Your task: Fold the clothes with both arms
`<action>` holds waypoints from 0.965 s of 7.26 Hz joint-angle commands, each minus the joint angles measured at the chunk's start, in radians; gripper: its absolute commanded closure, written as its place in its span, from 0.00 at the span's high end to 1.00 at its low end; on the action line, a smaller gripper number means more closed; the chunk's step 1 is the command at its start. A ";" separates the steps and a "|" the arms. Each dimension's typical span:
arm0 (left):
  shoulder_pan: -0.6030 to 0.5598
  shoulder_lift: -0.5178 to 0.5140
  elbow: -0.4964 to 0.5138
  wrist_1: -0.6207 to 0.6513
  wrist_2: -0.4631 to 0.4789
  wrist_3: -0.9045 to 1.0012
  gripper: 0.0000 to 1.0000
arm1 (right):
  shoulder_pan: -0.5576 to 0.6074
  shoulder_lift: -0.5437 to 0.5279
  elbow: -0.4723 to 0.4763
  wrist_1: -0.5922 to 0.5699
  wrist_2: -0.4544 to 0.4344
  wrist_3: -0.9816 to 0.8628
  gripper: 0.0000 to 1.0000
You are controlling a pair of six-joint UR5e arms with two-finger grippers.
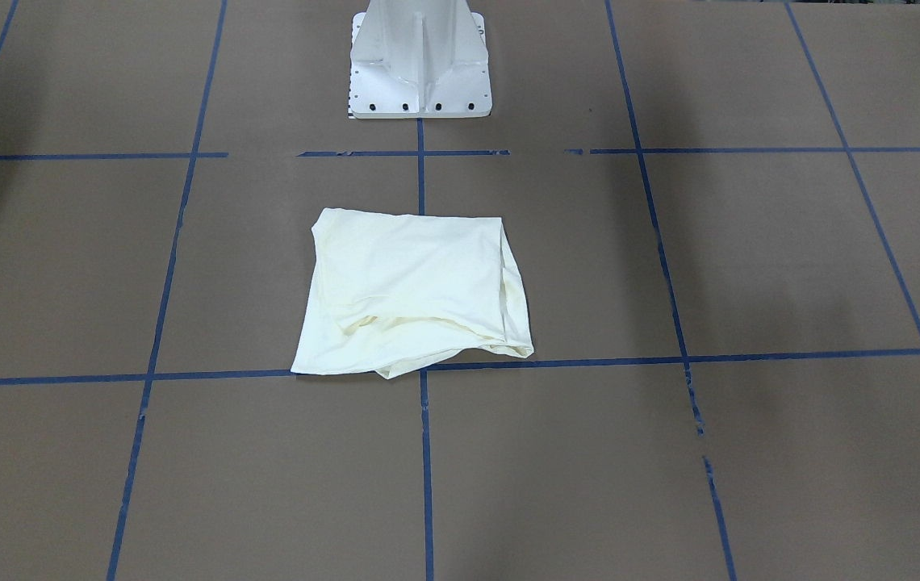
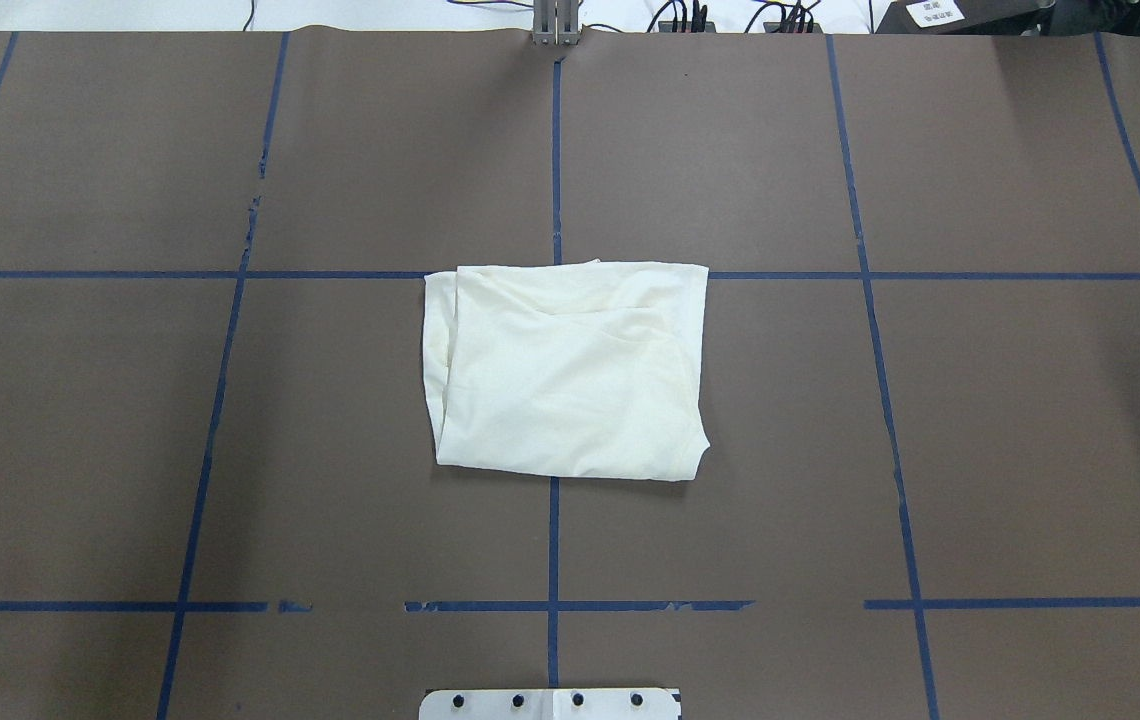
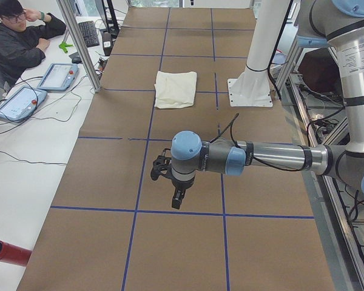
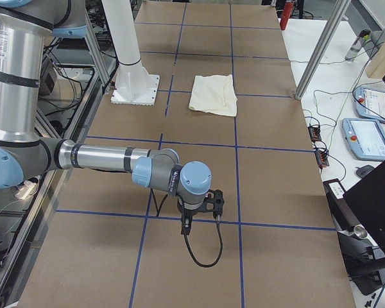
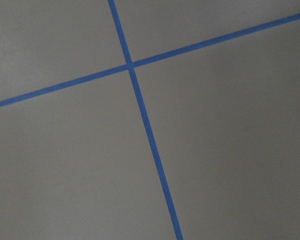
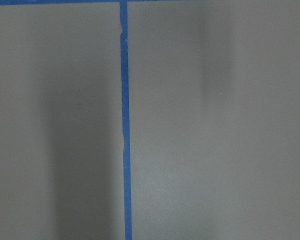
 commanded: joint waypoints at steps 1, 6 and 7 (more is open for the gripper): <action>0.002 -0.004 0.028 -0.002 -0.001 -0.001 1.00 | 0.000 0.007 0.006 0.001 -0.006 -0.006 1.00; -0.001 -0.006 0.047 0.008 -0.017 0.003 1.00 | -0.085 -0.007 0.121 0.003 -0.015 0.166 1.00; -0.001 -0.006 0.044 0.010 -0.017 0.003 1.00 | -0.085 -0.007 0.121 0.003 -0.019 0.164 1.00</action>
